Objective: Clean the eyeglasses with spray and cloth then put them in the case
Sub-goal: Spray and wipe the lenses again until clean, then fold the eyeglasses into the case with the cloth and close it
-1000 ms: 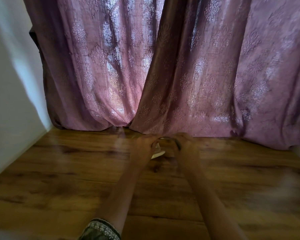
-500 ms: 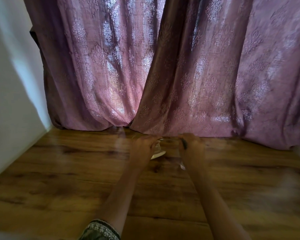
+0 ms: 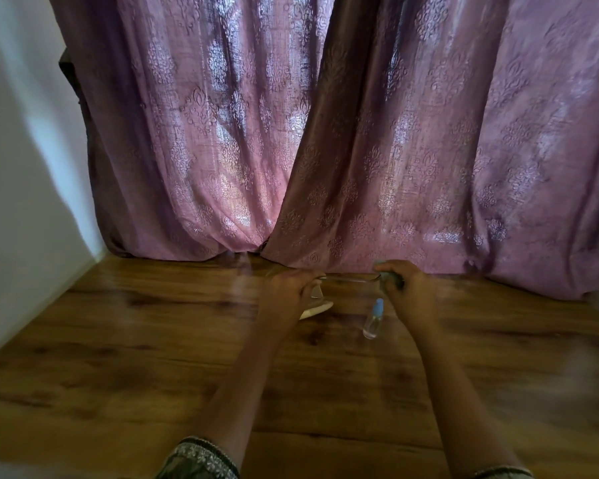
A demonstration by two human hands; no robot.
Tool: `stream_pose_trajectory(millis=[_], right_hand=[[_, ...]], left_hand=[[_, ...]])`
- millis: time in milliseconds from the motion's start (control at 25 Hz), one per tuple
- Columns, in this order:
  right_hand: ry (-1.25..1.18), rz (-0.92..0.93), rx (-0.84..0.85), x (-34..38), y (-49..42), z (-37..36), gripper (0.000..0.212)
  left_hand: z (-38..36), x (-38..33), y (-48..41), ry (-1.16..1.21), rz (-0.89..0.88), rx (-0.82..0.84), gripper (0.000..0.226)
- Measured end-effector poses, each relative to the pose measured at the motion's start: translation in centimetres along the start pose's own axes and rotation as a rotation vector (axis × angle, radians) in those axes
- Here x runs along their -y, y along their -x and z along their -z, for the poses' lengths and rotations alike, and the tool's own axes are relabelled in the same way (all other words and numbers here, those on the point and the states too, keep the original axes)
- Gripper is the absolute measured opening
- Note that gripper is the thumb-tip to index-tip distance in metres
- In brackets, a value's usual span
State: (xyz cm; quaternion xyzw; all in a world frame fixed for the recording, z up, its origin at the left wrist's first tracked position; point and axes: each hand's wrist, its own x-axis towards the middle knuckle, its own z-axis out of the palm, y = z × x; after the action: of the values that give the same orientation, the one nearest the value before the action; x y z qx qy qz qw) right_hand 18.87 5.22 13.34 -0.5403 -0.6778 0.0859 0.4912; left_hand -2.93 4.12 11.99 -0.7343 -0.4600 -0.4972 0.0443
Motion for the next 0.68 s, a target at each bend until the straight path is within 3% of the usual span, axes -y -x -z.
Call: stream_pose_trajectory(millis=[200, 360, 520, 680], right_hand=[[-0.494, -0.374, -0.1, -2.2, -0.2, -0.3, 0.026], [-0.772, -0.662, -0.136, -3.4, 1.6, -1.3, 0.02], [-0.798, -0.813, -0.126, -5.3, 4.0, -2.5, 0.027], [-0.611, -0.861, -0.006, -6.1, 6.3, -3.2, 0.022]], left_hand=[[0.0, 0.5, 0.0, 0.081, 0.037, -0.029, 0.025], [-0.5, 0.9, 0.4, 0.165, 0.195, -0.136, 0.019], [-1.5, 1.7, 0.9, 0.324, 0.459, -0.192, 0.026], [-2.3, 2.3, 1.0, 0.608, 0.751, -0.257, 0.026]])
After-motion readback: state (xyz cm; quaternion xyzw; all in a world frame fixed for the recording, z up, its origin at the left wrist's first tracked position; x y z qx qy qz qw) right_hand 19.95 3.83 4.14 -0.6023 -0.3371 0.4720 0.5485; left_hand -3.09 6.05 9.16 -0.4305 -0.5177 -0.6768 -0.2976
